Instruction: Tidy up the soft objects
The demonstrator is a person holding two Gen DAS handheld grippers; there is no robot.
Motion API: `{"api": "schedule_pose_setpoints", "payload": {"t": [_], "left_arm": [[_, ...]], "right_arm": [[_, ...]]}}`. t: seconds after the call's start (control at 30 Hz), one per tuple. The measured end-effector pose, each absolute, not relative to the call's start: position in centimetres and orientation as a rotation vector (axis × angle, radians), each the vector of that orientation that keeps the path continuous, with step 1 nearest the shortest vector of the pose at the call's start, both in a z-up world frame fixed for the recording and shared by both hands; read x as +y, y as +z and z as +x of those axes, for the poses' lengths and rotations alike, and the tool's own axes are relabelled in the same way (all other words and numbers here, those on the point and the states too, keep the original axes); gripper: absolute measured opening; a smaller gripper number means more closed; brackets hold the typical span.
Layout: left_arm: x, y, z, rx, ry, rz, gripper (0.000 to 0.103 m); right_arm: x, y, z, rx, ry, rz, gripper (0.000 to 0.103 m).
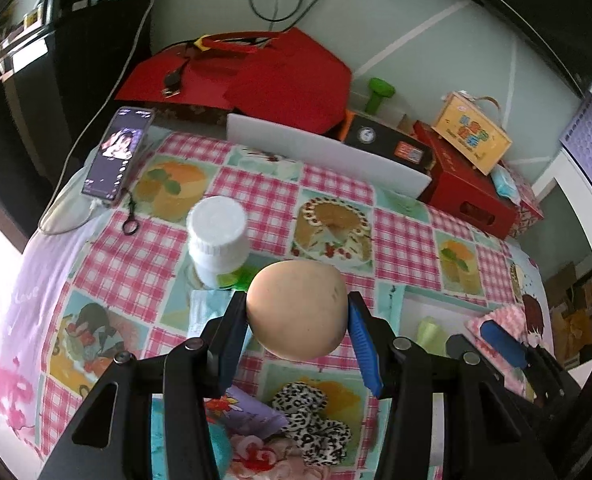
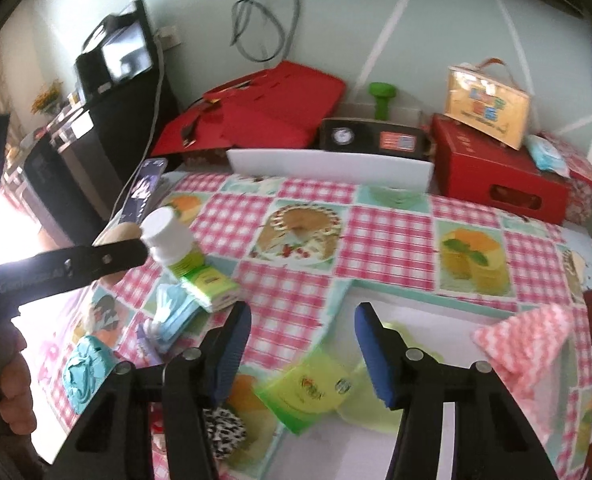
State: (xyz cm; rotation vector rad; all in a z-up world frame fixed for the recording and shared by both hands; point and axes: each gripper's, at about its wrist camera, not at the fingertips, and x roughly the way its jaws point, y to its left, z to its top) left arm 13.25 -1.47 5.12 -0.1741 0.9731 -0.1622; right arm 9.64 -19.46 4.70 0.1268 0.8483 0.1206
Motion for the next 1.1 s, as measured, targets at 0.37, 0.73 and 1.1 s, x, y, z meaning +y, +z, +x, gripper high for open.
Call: {"api": "schedule_pose_setpoints", "payload": {"t": [0.37,0.73,1.1], "left_arm": [[-6.6,2.7,13.6,1.056,-0.282,-0.105,0.051],[-12.1,-1.5,14.4,1.127,-0.427,-0.070,0.051],[-15.9,-3.3,14.8,1.141,-0.510,-0.027,0.051]], "right_arm": [[-24.5,3.3,8.8,0.894,0.008,0.183,0.057],[-26.1,2.2,8.8,0.933,-0.043,0.204,0.057],[-30.7,0.8,8.1,0.971,-0.189,0.258,0.057]]}}
